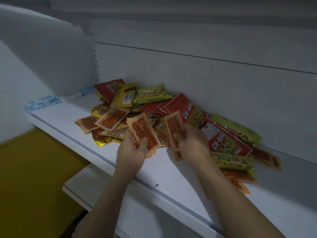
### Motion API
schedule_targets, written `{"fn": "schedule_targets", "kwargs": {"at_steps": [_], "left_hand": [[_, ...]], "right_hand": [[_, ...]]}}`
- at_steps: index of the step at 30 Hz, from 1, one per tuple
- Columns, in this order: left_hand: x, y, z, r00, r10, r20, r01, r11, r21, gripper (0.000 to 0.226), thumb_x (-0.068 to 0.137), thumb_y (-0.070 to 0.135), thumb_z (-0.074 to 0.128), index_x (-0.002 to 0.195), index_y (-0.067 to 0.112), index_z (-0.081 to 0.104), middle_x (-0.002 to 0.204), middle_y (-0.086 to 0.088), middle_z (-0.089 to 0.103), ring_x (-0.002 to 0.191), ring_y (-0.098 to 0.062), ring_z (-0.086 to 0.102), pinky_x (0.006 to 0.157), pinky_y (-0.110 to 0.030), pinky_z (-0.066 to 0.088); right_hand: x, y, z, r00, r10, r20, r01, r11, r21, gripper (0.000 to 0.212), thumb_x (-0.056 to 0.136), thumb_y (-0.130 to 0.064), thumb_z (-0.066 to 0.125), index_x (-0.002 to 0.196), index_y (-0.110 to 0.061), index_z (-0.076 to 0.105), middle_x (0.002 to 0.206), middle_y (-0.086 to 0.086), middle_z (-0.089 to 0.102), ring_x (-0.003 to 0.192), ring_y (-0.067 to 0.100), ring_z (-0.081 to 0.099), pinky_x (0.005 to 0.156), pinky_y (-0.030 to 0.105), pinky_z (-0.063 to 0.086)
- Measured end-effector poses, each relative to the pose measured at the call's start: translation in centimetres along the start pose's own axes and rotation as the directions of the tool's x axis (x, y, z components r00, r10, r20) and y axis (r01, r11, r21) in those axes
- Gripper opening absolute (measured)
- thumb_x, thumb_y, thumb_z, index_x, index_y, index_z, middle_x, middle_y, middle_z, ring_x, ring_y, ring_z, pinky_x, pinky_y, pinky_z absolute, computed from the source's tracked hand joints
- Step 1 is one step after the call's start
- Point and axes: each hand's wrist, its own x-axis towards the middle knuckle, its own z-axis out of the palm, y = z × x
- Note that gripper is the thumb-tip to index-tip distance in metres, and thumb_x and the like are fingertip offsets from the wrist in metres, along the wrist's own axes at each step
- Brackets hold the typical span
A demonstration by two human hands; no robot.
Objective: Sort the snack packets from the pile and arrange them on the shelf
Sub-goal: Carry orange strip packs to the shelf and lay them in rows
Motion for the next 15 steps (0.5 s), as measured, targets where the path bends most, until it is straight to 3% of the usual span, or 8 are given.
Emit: {"fn": "schedule_targets", "kwargs": {"at_steps": [3, 5, 7, 9, 10, 12, 15], "left_hand": [[-0.1, 0.4, 0.0, 0.999, -0.011, 0.035, 0.011, 1.000, 0.012, 0.021, 0.096, 0.020, 0.061, 0.112, 0.031, 0.054, 0.103, 0.011, 0.067, 0.101, -0.017, 0.064, 0.096, -0.047, 0.051], [-0.2, 0.6, 0.0, 0.997, -0.015, 0.070, 0.015, 1.000, -0.001, 0.020, 0.096, 0.021, 0.060, 0.106, 0.037, 0.055, 0.104, 0.010, 0.069, 0.100, -0.017, 0.066, 0.094, -0.049, 0.052], [-0.5, 0.8, -0.2, 0.995, -0.008, 0.101, 0.012, 0.999, -0.037, 0.018, 0.098, 0.026, 0.056, 0.102, 0.043, 0.057, 0.104, 0.010, 0.070, 0.098, -0.016, 0.067, 0.092, -0.050, 0.052], [-0.8, 1.1, -0.3, 0.991, 0.026, 0.132, -0.017, 0.998, -0.065, 0.010, 0.098, 0.045, 0.050, 0.103, 0.049, 0.057, 0.106, 0.010, 0.070, 0.098, -0.014, 0.068, 0.091, -0.049, 0.053], [-0.8, 1.1, -0.4, 0.988, 0.054, 0.142, -0.045, 0.997, -0.063, 0.017, 0.094, 0.057, 0.048, 0.106, 0.052, 0.058, 0.108, 0.010, 0.070, 0.100, -0.013, 0.067, 0.091, -0.050, 0.053], [-0.7, 0.8, -0.4, 0.983, 0.091, 0.162, -0.083, 0.995, -0.055, 0.030, 0.084, 0.067, 0.050, 0.110, 0.054, 0.056, 0.112, 0.010, 0.069, 0.105, -0.014, 0.066, 0.092, -0.050, 0.053], [-0.5, 0.0, -0.1, 0.984, 0.118, 0.137, -0.117, 0.993, -0.015, 0.039, 0.079, 0.064, 0.055, 0.113, 0.046, 0.055, 0.110, 0.010, 0.069, 0.103, -0.014, 0.066, 0.090, -0.049, 0.054]], "right_hand": [[0.4, -0.8, -0.8, 0.992, 0.118, 0.048, -0.127, 0.893, 0.432, 0.004, 0.090, -0.018, 0.067, 0.094, -0.019, 0.067, 0.086, -0.006, 0.071, 0.081, 0.012, 0.067, 0.068, 0.027, 0.050], [-0.1, -1.9, -0.2, 0.993, 0.056, 0.104, -0.103, 0.845, 0.525, 0.011, 0.089, -0.013, 0.068, 0.092, -0.024, 0.068, 0.083, -0.010, 0.072, 0.075, 0.001, 0.068, 0.065, 0.017, 0.050], [-0.7, -2.3, 0.9, 0.992, -0.010, 0.125, -0.055, 0.865, 0.500, 0.014, 0.088, -0.014, 0.070, 0.100, -0.023, 0.072, 0.088, -0.010, 0.072, 0.077, -0.002, 0.066, 0.065, 0.013, 0.048], [-1.0, -2.7, 1.7, 0.994, -0.055, 0.099, 0.006, 0.901, 0.433, 0.016, 0.085, -0.021, 0.074, 0.102, -0.021, 0.074, 0.088, -0.011, 0.071, 0.077, -0.005, 0.063, 0.064, 0.007, 0.043], [-1.0, -2.8, 2.0, 0.994, -0.079, 0.080, 0.042, 0.919, 0.392, 0.015, 0.084, -0.025, 0.075, 0.099, -0.022, 0.075, 0.084, -0.013, 0.069, 0.074, -0.007, 0.061, 0.062, 0.006, 0.041], [-1.3, -2.9, 2.1, 0.989, -0.136, 0.051, 0.115, 0.948, 0.297, 0.012, 0.087, -0.033, 0.071, 0.093, -0.024, 0.075, 0.077, -0.011, 0.068, 0.070, 0.000, 0.060, 0.059, 0.013, 0.042], [-1.2, -2.2, 2.3, 0.976, -0.218, -0.022, 0.219, 0.974, 0.063, 0.018, 0.095, -0.030, 0.058, 0.097, -0.021, 0.073, 0.087, 0.001, 0.065, 0.080, 0.019, 0.060, 0.064, 0.030, 0.045]]}}
